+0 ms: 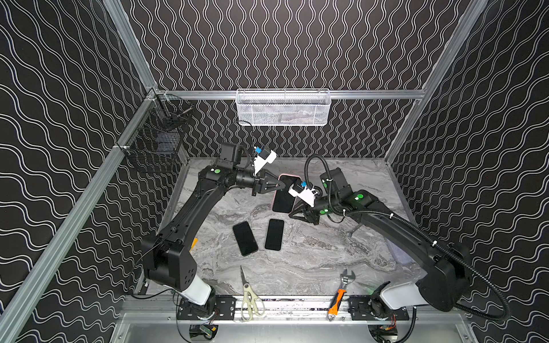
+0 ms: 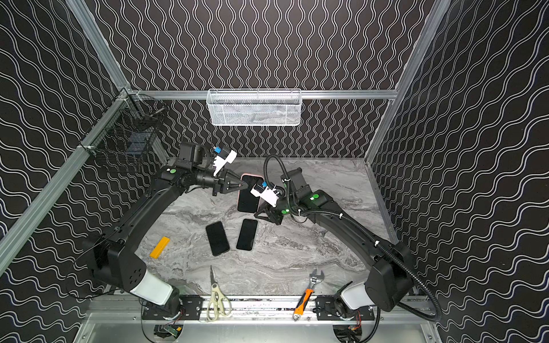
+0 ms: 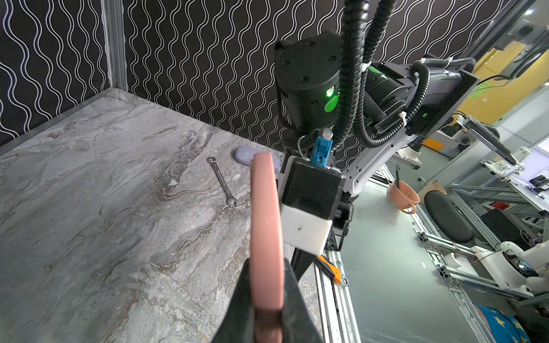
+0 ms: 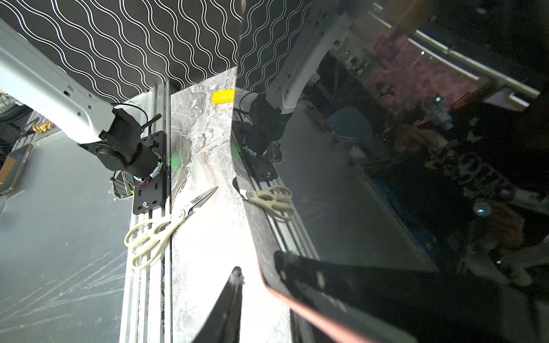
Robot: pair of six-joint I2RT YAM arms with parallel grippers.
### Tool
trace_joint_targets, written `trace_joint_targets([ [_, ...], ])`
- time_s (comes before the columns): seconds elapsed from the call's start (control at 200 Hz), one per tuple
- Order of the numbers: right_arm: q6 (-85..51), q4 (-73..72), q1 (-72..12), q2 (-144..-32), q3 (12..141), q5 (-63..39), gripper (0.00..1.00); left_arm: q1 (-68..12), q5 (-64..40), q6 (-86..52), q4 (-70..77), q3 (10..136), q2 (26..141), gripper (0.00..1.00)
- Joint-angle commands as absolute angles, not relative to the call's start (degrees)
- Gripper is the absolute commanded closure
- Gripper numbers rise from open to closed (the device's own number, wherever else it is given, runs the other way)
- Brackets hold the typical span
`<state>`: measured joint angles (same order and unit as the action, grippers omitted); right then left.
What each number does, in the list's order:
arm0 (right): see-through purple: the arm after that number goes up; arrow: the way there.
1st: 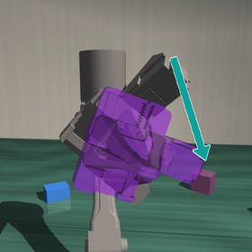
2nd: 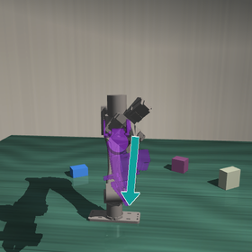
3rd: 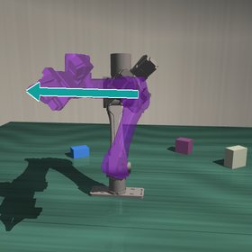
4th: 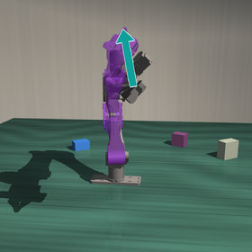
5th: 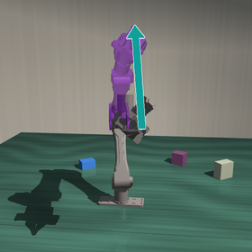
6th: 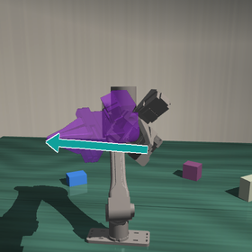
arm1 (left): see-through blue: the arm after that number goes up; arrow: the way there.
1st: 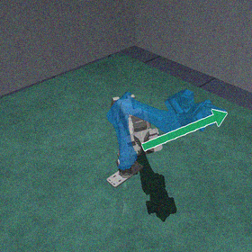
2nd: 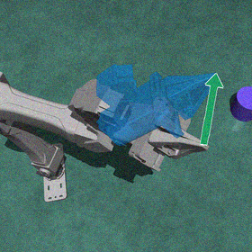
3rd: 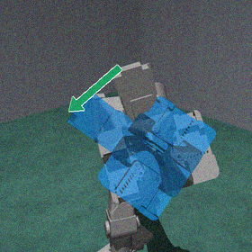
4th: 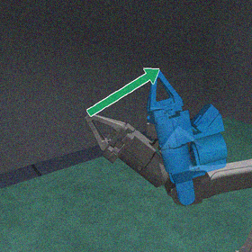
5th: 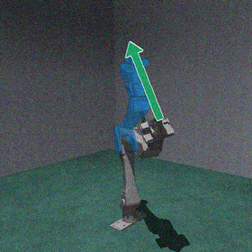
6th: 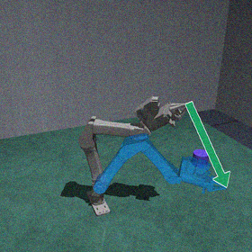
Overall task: Take the phone out of the phone case
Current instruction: Remove the phone case from the phone.
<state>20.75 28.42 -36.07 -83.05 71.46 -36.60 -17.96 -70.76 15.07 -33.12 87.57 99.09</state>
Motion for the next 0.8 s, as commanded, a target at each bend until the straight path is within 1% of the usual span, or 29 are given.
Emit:
trace_joint_targets([
  [0.0,20.3,29.2,-36.4,-83.4,72.1,-37.4,0.75,-18.0,-73.9,16.1,-31.0,87.8,99.5,1.0],
  [0.18,19.6,28.5,-36.8,-83.5,72.1,-38.4,0.81,-18.1,-74.2,16.1,-31.1,87.9,99.6,1.0],
  [0.461,18.6,26.9,-37.4,-83.1,71.4,-41.0,0.81,-18.6,-74.8,16.2,-31.2,87.4,99.0,1.0],
  [0.681,16.9,24.4,-38.7,-80.9,69.5,-41.6,0.92,-19.1,-76.4,15.8,-31.2,87.3,99.1,1.0],
  [0.796,16.5,22.5,-40.0,-79.1,67.7,-39.9,0.93,-19.6,-77.0,15.2,-31.1,87.4,98.8,1.0],
])
